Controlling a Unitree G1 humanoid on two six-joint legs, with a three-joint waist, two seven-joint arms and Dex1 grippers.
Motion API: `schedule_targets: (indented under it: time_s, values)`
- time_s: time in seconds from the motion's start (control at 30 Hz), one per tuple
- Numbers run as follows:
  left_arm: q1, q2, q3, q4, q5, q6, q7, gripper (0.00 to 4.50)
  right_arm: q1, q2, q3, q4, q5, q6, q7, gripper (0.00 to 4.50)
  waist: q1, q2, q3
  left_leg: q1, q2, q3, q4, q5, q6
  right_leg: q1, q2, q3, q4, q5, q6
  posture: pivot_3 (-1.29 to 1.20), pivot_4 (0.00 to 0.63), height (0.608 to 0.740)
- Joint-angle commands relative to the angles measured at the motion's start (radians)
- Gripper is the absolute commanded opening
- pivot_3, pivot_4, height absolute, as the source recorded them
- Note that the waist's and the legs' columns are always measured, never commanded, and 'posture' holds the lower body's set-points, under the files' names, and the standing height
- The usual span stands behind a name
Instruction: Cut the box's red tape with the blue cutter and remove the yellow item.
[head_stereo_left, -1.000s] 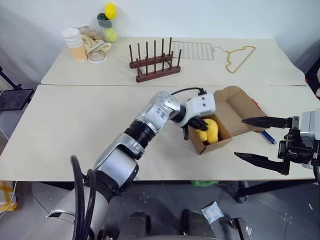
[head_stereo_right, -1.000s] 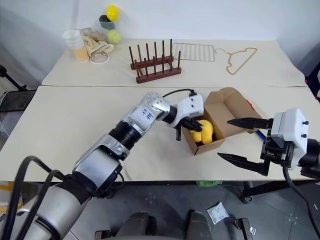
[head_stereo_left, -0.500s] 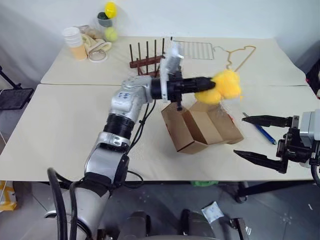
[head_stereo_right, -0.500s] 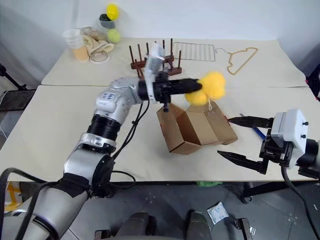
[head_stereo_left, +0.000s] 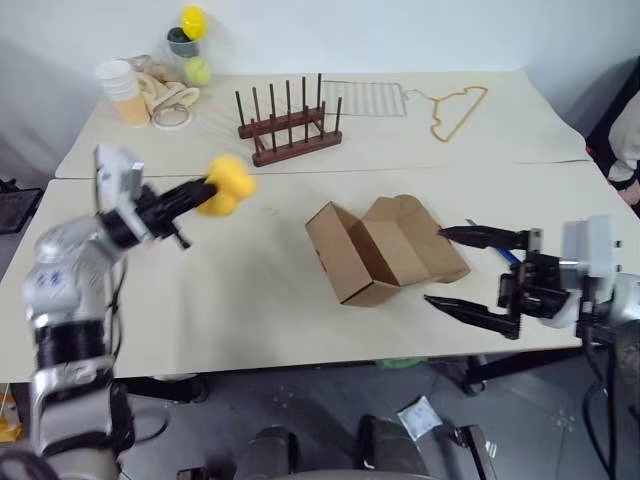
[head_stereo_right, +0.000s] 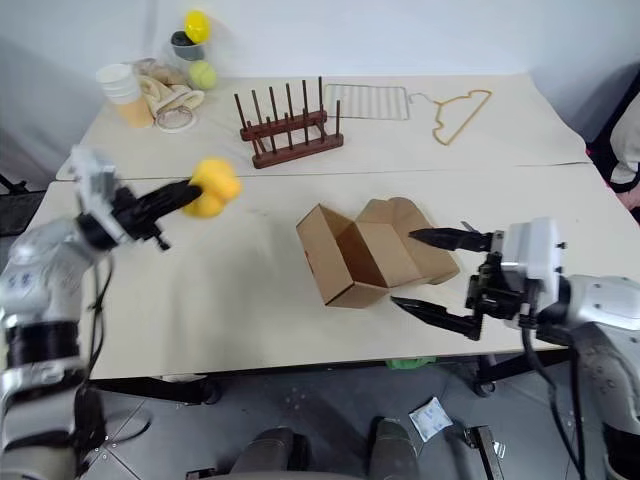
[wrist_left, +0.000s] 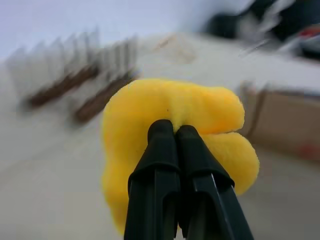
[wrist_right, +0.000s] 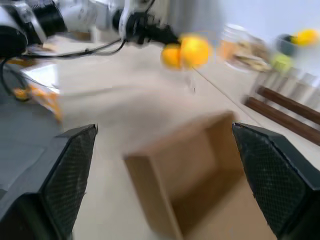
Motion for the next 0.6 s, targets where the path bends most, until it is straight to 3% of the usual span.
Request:
schedule_targets:
  time_s: [0.03,0.1,0.2,0.4,0.53,0.6]
  values:
    - [0.1,0.021,0.071,-0.09,0.007,-0.026,0.083,0.01,-0.051,0.042,0.051,-0.007,-0.011,-0.051,0.001,4.5,0.011,-0.001,0.0,0.0,0.0,0.0,0.001,0.0,0.0,0.001,0.0,0.0,-0.001,0.0,0.0,0.0,0.15,0.74]
    - [0.147,0.014,0.069,-0.116,-0.004,-0.033,0.097,0.01,-0.068,0.06,0.076,0.009,-0.028,-0.072,0.01,4.5,0.019,-0.001,0.0,0.0,0.0,-0.001,0.001,0.0,0.0,0.002,-0.001,0.001,-0.001,0.0,0.0,0.0,0.15,0.74]
    - [0.175,0.003,0.049,-0.169,-0.045,0.028,0.111,0.58,-0.089,0.065,0.094,0.046,-0.046,-0.088,0.02,4.5,0.028,-0.001,0.0,0.0,0.0,-0.001,0.001,0.0,0.0,0.001,-0.001,0.002,-0.001,0.0,0.0,0.0,0.15,0.74]
    - [0.204,0.042,0.071,-0.201,-0.066,0.051,0.119,2.3,-0.099,0.055,0.091,0.09,-0.063,-0.112,0.048,4.5,0.008,-0.001,0.0,0.001,-0.002,0.002,0.0,-0.001,-0.001,-0.001,0.002,0.002,0.0,0.0,0.0,0.0,0.15,0.74]
    - [0.249,0.115,0.14,-0.221,-0.128,0.064,0.046,3.49,-0.105,0.04,0.074,0.124,-0.068,-0.126,0.078,4.5,-0.004,-0.001,0.0,0.001,-0.001,0.003,-0.002,-0.001,-0.001,-0.002,0.002,0.002,0.0,0.0,0.0,0.0,0.15,0.74]
    - [0.301,0.206,0.227,-0.19,-0.144,0.043,-0.045,3.49,-0.113,0.011,0.059,0.16,-0.067,-0.129,0.116,4.5,-0.011,-0.001,0.0,0.001,-0.001,0.003,-0.002,-0.001,-0.001,-0.002,0.002,0.002,0.0,0.0,-0.001,0.0,0.15,0.74]
